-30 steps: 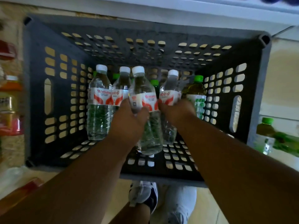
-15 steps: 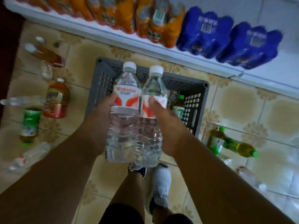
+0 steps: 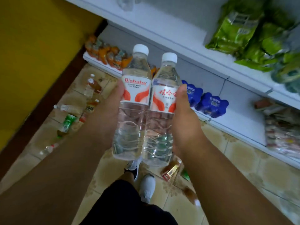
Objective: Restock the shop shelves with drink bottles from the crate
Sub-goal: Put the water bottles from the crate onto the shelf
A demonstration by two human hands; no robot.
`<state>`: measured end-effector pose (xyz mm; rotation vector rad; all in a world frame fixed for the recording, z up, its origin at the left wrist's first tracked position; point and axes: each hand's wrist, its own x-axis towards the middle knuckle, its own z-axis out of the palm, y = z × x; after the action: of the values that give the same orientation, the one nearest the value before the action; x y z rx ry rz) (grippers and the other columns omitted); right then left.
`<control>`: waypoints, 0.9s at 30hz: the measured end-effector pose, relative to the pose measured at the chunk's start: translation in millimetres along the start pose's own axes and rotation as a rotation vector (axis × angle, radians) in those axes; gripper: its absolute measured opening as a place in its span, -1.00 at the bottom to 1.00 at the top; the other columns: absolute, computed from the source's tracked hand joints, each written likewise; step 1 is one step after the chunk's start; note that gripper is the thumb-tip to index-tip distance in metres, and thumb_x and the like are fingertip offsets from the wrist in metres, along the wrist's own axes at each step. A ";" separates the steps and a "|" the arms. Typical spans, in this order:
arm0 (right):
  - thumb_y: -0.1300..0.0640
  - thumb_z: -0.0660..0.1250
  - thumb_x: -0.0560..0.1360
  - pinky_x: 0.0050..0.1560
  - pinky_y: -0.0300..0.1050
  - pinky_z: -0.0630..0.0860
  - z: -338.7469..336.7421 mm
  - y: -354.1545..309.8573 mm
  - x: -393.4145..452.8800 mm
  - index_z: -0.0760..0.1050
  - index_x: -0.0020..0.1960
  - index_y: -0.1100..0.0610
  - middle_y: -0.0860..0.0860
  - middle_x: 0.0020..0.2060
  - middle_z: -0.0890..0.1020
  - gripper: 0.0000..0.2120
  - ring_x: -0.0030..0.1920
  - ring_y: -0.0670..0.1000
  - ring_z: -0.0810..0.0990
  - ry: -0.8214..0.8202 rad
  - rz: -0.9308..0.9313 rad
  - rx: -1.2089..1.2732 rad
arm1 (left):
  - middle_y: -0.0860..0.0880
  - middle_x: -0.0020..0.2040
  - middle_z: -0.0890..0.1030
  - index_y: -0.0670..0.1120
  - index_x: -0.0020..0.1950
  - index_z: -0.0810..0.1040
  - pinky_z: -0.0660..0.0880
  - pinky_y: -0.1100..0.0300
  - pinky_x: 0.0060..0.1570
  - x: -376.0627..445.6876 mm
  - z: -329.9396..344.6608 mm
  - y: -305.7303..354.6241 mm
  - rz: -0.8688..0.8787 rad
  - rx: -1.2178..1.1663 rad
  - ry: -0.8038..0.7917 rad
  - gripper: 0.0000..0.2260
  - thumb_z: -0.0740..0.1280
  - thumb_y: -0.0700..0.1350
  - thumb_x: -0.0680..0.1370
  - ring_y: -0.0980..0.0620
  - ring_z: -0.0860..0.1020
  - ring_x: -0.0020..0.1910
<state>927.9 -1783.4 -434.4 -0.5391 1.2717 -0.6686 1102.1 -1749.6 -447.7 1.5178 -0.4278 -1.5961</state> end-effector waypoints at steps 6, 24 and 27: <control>-0.48 0.15 0.48 -0.13 0.09 0.68 8.5 -40.9 -89.8 0.73 -0.12 -0.11 0.08 -0.10 0.76 -0.45 -0.10 0.12 0.76 -0.040 -0.038 0.084 | -0.08 0.00 0.73 0.19 -0.27 0.67 0.62 -0.23 0.06 -89.2 17.6 52.7 0.109 0.027 -0.046 -0.68 0.39 0.41 0.42 -0.14 0.70 0.03; -0.39 0.14 0.53 0.18 0.19 0.58 131.1 -126.2 -178.6 0.72 0.04 0.03 0.12 0.01 0.75 -0.41 0.02 0.16 0.74 -0.219 -0.222 0.050 | -0.29 0.23 0.65 -0.13 0.20 0.68 0.55 -0.33 0.16 -157.5 -48.2 187.7 0.085 -0.229 -0.149 -0.43 0.35 0.31 0.48 -0.34 0.64 0.19; -0.39 0.11 0.55 0.18 0.21 0.58 169.9 -126.2 -170.3 0.73 -0.02 -0.01 0.14 0.02 0.74 -0.43 0.03 0.18 0.73 -0.215 -0.183 0.031 | -0.28 0.20 0.67 -0.13 0.21 0.68 0.61 -0.28 0.05 -153.8 -82.9 213.7 0.063 -0.212 -0.162 -0.41 0.35 0.31 0.44 -0.32 0.65 0.17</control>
<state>1047.7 -1749.1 -193.0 -0.6891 1.0169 -0.7597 1234.9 -1726.8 -206.9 1.2111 -0.3788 -1.6647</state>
